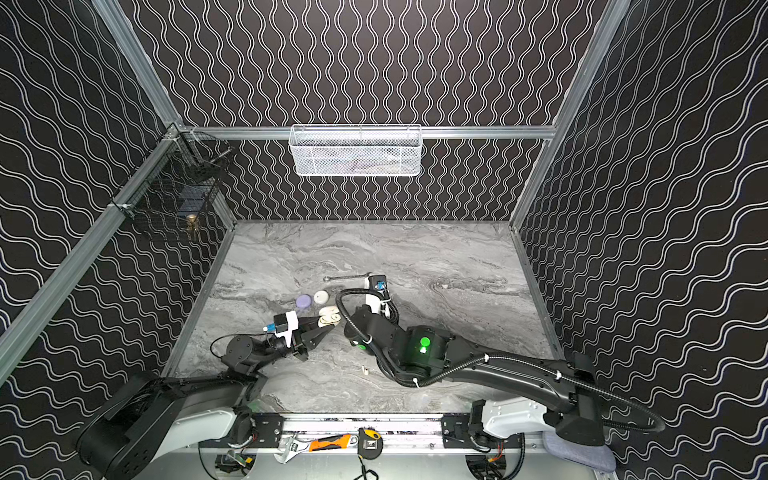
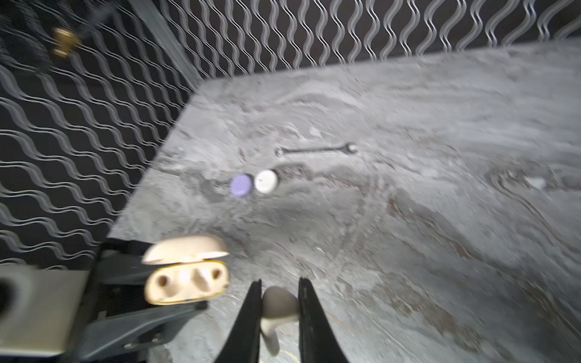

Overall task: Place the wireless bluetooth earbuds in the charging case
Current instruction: 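Lift the earbud with the right gripper toward the open case in the left gripper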

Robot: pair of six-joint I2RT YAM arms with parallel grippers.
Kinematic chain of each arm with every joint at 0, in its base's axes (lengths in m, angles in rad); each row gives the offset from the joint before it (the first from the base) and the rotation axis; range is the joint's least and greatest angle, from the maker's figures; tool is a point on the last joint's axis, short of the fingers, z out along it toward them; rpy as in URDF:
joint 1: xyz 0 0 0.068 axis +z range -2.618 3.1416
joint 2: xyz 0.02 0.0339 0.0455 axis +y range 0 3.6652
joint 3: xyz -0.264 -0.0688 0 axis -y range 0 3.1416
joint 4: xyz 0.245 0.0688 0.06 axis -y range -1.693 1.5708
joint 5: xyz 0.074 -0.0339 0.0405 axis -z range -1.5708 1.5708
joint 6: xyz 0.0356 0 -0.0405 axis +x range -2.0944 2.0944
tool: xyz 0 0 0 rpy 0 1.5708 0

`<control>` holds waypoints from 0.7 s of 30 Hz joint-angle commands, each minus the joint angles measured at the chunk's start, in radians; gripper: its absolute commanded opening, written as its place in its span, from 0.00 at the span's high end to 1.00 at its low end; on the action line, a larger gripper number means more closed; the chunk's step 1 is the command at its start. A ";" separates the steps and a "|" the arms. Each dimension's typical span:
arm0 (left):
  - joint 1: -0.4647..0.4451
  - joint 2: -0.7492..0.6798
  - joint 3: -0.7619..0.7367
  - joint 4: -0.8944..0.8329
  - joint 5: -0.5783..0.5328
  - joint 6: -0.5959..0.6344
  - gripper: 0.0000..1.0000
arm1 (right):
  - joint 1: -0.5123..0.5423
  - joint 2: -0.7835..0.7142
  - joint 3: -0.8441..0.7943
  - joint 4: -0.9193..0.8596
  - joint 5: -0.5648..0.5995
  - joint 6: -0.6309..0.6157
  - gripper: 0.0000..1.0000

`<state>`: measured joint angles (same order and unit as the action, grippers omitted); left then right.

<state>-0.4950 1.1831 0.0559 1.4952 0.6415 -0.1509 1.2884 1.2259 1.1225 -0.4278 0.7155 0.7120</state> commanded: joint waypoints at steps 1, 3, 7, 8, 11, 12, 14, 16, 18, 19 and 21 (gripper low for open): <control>-0.002 -0.018 0.003 0.055 0.052 0.017 1.00 | 0.018 -0.046 -0.059 0.216 0.022 -0.090 0.85; -0.009 -0.039 0.000 0.055 0.062 0.023 1.00 | 0.025 -0.086 -0.117 0.336 -0.002 -0.117 0.85; -0.031 -0.076 -0.007 0.054 0.074 0.035 1.00 | 0.044 -0.132 -0.233 0.492 -0.027 -0.143 0.86; -0.037 -0.081 -0.007 0.055 0.077 0.040 1.00 | 0.050 -0.132 -0.247 0.524 -0.035 -0.153 0.86; -0.048 -0.089 -0.007 0.054 0.086 0.053 1.00 | 0.086 -0.131 -0.277 0.597 -0.041 -0.186 0.86; -0.050 -0.091 -0.006 0.055 0.087 0.056 1.00 | 0.099 -0.132 -0.291 0.624 -0.035 -0.199 0.86; -0.052 -0.091 -0.007 0.054 0.087 0.059 1.00 | 0.122 -0.145 -0.340 0.715 -0.028 -0.222 0.86; -0.056 -0.092 -0.007 0.055 0.089 0.057 1.00 | 0.135 -0.155 -0.387 0.799 -0.033 -0.237 0.86; -0.058 -0.096 -0.007 0.053 0.092 0.055 1.00 | 0.146 -0.154 -0.418 0.864 -0.028 -0.253 0.86; -0.059 -0.100 -0.007 0.055 0.090 0.057 1.00 | 0.150 -0.154 -0.428 0.881 -0.021 -0.258 0.86; -0.059 -0.108 -0.010 0.054 0.088 0.059 1.00 | 0.155 -0.149 -0.443 0.910 -0.002 -0.264 0.86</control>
<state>-0.5526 1.0828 0.0502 1.5169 0.7189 -0.1020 1.4361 1.0760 0.6941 0.3351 0.6846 0.4805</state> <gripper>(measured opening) 0.229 0.202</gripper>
